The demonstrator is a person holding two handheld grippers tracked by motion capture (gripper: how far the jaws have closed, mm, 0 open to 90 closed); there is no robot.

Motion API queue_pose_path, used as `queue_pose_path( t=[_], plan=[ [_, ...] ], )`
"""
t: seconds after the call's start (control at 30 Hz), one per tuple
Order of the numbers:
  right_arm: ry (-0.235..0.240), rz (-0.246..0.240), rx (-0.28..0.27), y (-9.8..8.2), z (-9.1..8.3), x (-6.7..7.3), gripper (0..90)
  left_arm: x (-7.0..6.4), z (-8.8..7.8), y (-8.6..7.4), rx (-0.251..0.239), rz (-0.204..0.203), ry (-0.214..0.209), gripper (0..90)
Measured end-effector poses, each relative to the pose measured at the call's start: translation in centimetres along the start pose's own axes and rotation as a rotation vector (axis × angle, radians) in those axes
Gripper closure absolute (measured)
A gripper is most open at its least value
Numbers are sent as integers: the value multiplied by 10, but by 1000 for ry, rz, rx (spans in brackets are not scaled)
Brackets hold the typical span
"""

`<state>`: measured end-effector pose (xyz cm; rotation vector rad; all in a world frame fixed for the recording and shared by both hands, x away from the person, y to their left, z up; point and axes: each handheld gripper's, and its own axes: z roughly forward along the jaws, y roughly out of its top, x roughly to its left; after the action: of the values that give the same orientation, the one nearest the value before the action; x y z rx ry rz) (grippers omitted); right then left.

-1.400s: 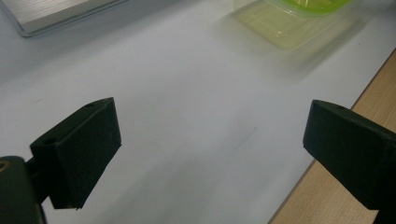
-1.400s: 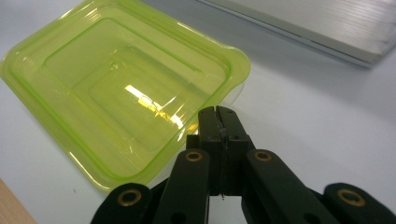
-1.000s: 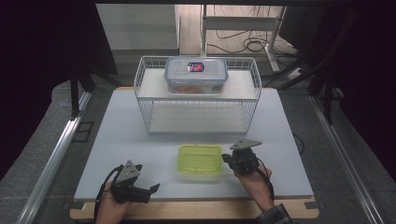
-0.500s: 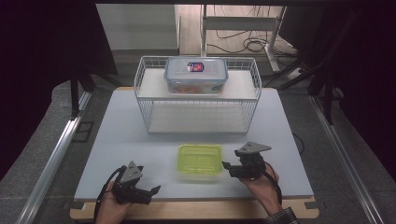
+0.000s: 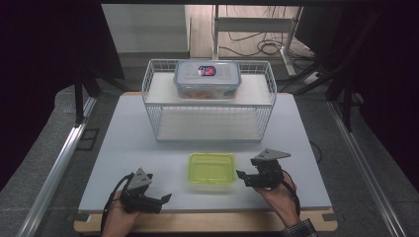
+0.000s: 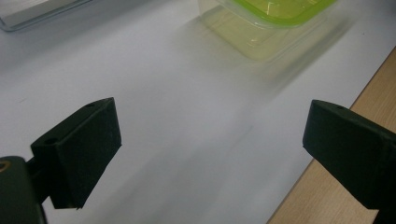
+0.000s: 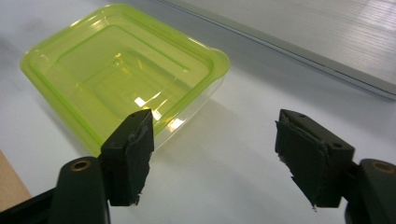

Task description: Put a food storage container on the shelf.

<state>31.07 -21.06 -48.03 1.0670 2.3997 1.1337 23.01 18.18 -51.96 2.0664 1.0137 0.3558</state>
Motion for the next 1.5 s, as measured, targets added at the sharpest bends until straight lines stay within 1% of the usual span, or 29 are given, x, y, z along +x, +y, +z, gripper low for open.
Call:
queue_pose_path(
  t=[0.03, 0.07, 0.13, 0.17, 0.23, 0.27, 0.37, 0.43, 0.47, 0.6, 0.7, 0.77, 0.83, 0.97, 1.0, 1.03, 1.07, 1.1, 1.2, 1.3, 1.33, 1.37, 1.43, 1.5],
  plan=[
    [4, 0, 0, 0, 0, 0, 293, 1, 1, 2, 3, -6, -6, 28],
    [3, 3, -6, 0, 0, 0, 298, 2, 1, 4, -6, -17, -24, 25],
    [11, 8, -16, 1, 0, 0, 311, 5, 3, 9, -29, -67, -70, 24],
    [18, 15, -18, 2, 1, 0, 328, 6, 3, 11, -34, -71, -76, 31],
    [27, 25, -16, 3, 2, 1, 360, 5, 5, 14, -34, -63, -66, 39],
    [32, 32, -13, 4, 3, 2, 377, 5, 6, 14, -31, -55, -57, 41],
    [45, 56, 6, 5, 8, 1, 442, 3, 9, 11, -17, -35, -49, 45],
    [64, 94, 13, 7, 13, -2, 476, 3, 9, 10, -9, -17, -37, 46],
    [76, 121, 20, 7, 15, -3, 485, 2, 9, 9, -7, -11, -35, 48],
    [116, 207, 40, 7, 23, -10, 511, 3, 8, 7, -2, -6, -34, 52],
    [173, 310, 53, 6, 28, -16, 533, 2, 8, 6, 6, 2, -30, 52],
    [198, 360, 57, 6, 33, -20, 552, 1, 8, 5, 9, 9, -27, 53],
    [219, 402, 75, 6, 37, -23, 569, 0, 7, 4, 14, 17, -23, 53],
    [267, 462, 90, 7, 45, -26, 605, 0, 6, 2, 20, 23, -20, 54],
    [279, 471, 93, 7, 47, -26, 620, 1, 6, 2, 21, 24, -19, 54],
    [282, 483, 99, 8, 48, -26, 641, 1, 6, 1, 23, 24, -15, 54],
    [284, 485, 103, 8, 50, -26, 654, 1, 5, 1, 25, 26, -13, 54],
    [299, 501, 104, 8, 51, -27, 673, 1, 5, 0, 26, 27, -11, 54],
    [319, 534, 107, 9, 53, -29, 706, 2, 4, -1, 26, 26, -8, 54],
    [372, 584, 118, 9, 55, -33, 757, 2, 4, -2, 30, 33, -1, 55],
    [386, 593, 119, 9, 56, -33, 769, 2, 4, -2, 32, 34, 1, 55],
    [394, 589, 125, 11, 56, -32, 775, 2, 4, -2, 32, 35, 3, 55],
    [392, 575, 135, 15, 57, -30, 786, 2, 4, -2, 31, 35, 5, 55],
    [400, 567, 141, 17, 57, -28, 799, 3, 3, -2, 28, 35, 8, 55]
  ],
)
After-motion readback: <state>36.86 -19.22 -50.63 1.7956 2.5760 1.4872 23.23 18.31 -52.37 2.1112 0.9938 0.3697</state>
